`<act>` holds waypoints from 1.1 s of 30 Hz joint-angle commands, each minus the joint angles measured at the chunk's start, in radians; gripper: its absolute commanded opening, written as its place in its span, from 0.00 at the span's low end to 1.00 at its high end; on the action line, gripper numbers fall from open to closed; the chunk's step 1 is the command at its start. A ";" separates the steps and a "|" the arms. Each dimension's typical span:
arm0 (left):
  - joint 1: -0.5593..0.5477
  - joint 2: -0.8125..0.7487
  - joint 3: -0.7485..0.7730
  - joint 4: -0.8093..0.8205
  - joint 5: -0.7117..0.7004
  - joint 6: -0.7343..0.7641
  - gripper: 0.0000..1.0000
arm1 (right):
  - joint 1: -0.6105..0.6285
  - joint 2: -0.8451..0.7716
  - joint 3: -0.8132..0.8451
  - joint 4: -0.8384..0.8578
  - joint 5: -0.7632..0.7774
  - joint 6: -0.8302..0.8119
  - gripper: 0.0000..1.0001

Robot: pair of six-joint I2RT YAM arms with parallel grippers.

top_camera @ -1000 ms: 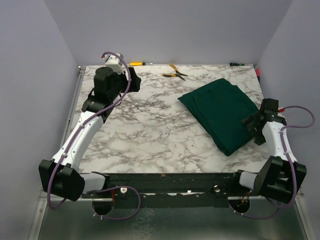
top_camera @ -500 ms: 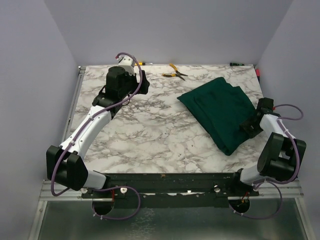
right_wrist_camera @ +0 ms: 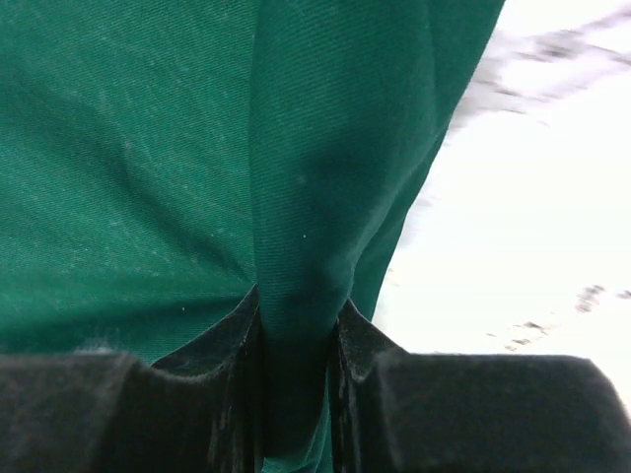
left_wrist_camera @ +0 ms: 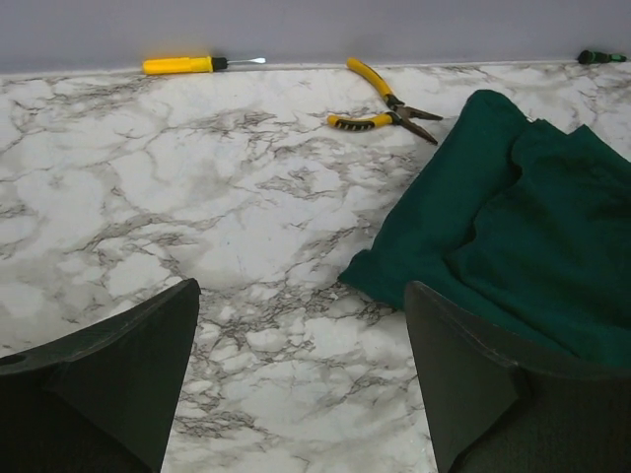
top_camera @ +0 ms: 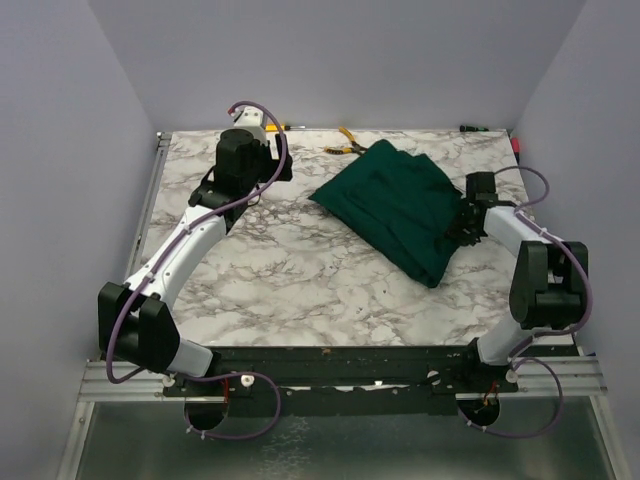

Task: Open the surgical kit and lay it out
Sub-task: Move the surgical kit at the center of the board.

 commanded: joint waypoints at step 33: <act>0.104 0.078 -0.156 -0.246 0.106 -0.257 0.69 | 0.320 -0.027 0.132 -0.106 -0.160 -0.072 0.75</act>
